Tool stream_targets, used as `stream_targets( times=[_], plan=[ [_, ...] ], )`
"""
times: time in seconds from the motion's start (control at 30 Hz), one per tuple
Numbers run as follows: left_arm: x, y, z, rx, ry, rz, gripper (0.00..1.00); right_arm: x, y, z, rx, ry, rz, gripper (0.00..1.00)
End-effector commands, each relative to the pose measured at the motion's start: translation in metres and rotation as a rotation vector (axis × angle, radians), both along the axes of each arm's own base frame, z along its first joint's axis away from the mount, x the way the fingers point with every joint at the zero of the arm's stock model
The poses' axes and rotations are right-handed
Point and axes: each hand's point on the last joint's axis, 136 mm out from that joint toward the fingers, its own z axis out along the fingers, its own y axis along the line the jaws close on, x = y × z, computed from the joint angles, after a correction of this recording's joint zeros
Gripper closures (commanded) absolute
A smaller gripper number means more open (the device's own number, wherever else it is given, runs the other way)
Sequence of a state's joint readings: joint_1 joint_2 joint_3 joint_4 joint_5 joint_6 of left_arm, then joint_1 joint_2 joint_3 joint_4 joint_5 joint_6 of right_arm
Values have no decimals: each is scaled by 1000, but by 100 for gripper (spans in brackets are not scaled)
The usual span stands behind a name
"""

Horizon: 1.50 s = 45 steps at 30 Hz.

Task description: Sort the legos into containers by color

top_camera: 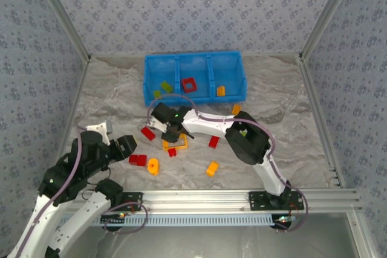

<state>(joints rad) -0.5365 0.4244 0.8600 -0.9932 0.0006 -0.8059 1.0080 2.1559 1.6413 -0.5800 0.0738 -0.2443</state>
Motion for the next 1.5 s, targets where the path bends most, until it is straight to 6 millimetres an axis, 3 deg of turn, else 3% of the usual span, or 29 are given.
stream_targets(
  times=[0.0,0.3,0.43,0.6,0.77,0.9,1.03,1.13,1.23,1.3,1.47],
  plan=[
    [0,-7,0,-24,10,-24,43,3,-6,-3,-37,7,-1,73],
    [3,-10,-3,-24,18,-29,43,13,-9,1,-47,-30,-10,82],
    [5,-13,-5,-33,21,-33,43,16,-12,12,-31,-53,-16,88],
    [12,-22,-6,-51,10,-58,42,20,-12,49,54,-103,-42,96],
    [33,-51,10,-116,-30,-136,38,21,-31,96,122,-167,-111,100],
    [58,-81,40,-174,-98,-205,38,36,-74,138,205,-224,-275,100],
    [76,-119,65,-151,-164,-290,37,70,-145,171,310,-254,-541,100],
    [86,-149,72,-85,-206,-332,36,104,-204,184,385,-253,-781,100],
    [98,-175,78,-44,-265,-339,35,140,-250,182,402,-236,-983,100],
    [107,-190,80,-23,-298,-325,35,162,-269,172,392,-203,-1080,100],
    [124,-229,81,60,-358,-314,34,219,-288,144,351,-152,-1205,100]
  ],
)
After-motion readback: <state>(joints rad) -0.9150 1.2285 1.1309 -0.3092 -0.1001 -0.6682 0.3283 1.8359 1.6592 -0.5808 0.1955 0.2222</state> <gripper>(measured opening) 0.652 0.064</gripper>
